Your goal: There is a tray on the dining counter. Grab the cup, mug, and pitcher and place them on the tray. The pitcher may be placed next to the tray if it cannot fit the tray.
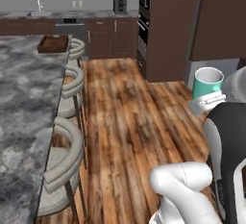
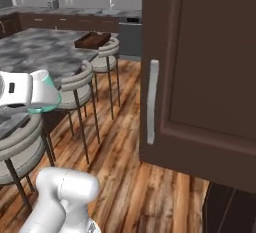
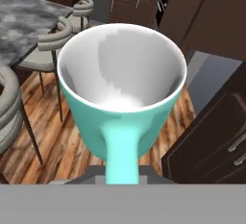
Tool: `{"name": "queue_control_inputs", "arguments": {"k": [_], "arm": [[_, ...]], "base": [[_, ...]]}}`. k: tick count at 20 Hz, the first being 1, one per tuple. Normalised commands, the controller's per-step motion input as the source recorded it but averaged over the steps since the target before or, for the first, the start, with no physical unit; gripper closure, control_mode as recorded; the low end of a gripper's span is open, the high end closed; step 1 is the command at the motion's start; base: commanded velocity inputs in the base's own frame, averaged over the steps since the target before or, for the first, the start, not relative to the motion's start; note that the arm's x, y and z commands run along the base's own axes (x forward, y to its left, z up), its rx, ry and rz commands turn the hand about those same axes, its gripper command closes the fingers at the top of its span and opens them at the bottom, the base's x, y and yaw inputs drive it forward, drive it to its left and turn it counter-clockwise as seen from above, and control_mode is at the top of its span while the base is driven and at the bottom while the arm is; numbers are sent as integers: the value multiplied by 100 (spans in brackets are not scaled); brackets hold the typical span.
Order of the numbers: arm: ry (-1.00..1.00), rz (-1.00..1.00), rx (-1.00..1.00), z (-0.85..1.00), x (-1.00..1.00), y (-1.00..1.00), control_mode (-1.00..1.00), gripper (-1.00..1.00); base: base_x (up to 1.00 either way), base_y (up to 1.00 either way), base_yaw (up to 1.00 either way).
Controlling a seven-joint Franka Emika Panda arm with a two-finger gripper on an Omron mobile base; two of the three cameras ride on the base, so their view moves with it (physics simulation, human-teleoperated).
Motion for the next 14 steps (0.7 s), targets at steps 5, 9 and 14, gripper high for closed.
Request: {"name": "queue_control_inputs", "arguments": {"k": [5,9,14], "arm": [[0,0,0,0,0,0,100,100],[0,0,0,0,0,0,100,100],[0,0,0,0,0,0,100,100]], "base": [[58,19,-11],[51,-77,-6],[100,53,-15]]}}
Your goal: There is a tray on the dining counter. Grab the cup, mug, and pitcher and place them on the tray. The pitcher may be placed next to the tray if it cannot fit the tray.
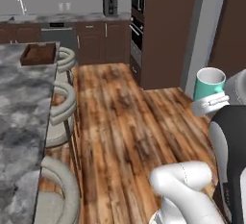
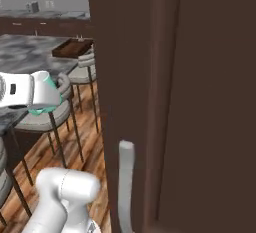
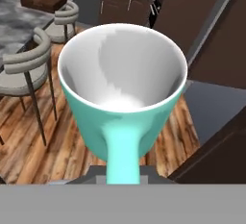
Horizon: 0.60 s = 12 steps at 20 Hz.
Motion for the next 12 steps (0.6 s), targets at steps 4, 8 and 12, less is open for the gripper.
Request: {"name": "queue_control_inputs", "arguments": {"k": [4,8,12], "arm": [[0,0,0,0,0,0,100,100],[0,0,0,0,0,0,100,100],[0,0,0,0,0,0,100,100]], "base": [[99,-26,-14],[93,7,-12],[99,52,-20]]}}
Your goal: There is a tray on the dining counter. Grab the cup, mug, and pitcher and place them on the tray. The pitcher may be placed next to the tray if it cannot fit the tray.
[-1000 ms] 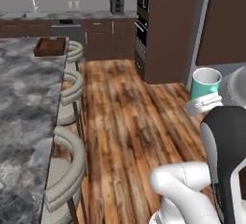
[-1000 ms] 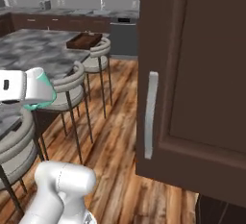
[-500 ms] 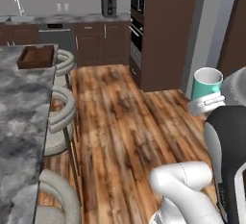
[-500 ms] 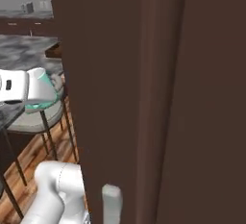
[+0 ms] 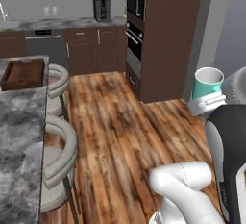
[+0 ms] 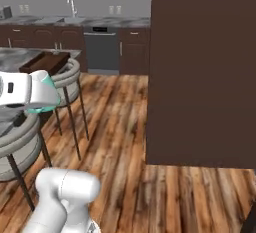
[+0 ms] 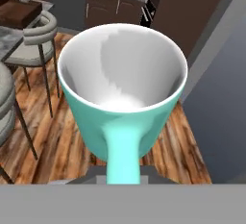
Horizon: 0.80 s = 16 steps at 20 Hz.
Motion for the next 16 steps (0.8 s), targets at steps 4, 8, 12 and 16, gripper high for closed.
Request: {"name": "queue_control_inputs", "arguments": {"k": [4,8,12,16], "arm": [[0,0,0,0,0,0,100,100],[0,0,0,0,0,0,100,100],[0,0,0,0,0,0,100,100],[0,0,0,0,0,0,100,100]], "base": [[76,-89,-4],[71,34,-10],[75,34,-15],[99,-61,-10]]}}
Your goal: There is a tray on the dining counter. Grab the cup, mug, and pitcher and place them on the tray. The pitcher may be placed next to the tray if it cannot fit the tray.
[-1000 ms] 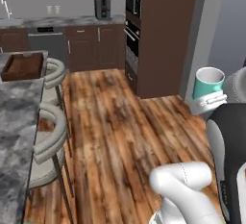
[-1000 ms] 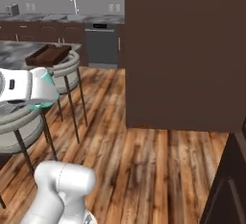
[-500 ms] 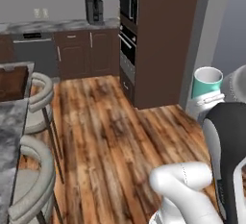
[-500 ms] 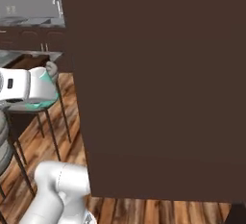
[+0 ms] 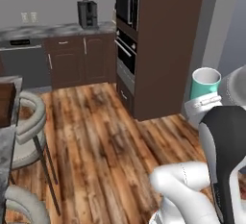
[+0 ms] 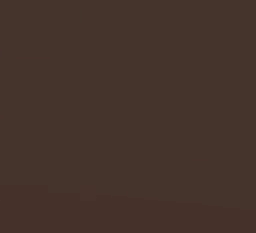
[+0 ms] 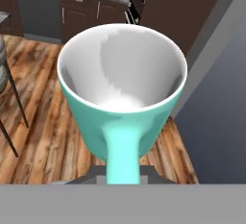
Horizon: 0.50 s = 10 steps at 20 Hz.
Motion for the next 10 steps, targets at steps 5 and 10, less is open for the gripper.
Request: {"name": "queue_control_inputs", "arguments": {"k": [5,10], "arm": [[0,0,0,0,0,0,100,100],[0,0,0,0,0,0,100,100]], "base": [[99,-60,-10],[98,49,-5]]}}
